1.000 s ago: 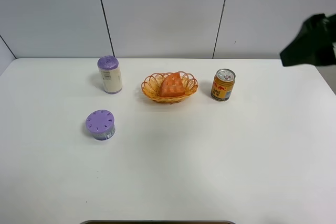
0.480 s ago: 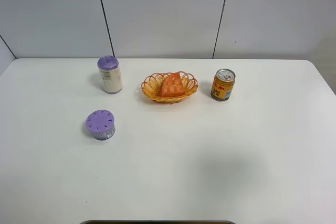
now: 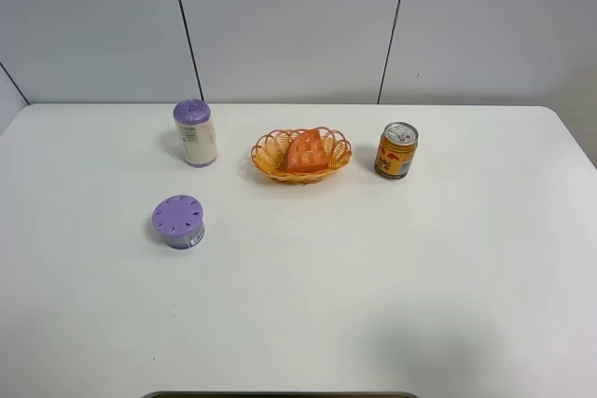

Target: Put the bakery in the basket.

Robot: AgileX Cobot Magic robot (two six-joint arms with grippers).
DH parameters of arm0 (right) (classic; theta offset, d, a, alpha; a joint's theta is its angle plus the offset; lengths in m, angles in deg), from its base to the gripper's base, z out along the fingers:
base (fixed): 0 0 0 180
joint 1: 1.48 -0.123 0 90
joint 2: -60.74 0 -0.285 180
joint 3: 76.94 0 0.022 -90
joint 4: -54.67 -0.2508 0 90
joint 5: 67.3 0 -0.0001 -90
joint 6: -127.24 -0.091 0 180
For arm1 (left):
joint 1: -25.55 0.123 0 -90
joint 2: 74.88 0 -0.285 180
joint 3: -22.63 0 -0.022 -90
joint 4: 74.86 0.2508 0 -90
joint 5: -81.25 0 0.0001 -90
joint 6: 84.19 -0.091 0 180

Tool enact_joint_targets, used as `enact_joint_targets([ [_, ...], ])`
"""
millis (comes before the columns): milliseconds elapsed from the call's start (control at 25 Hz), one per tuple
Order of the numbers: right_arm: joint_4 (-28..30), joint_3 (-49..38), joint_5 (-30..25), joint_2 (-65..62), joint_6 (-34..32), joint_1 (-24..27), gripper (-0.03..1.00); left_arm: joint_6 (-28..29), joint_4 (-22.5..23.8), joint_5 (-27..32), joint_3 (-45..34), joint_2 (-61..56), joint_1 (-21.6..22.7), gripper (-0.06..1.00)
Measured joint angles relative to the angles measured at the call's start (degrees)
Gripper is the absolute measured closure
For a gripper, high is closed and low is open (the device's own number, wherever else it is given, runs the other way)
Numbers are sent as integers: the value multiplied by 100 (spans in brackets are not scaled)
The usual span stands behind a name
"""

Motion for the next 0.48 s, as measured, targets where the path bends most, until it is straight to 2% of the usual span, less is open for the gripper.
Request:
enact_joint_targets([
  [480, -2, -8, -5, -46, 19, 0, 6, 0, 0, 0, 0, 0, 0, -5],
])
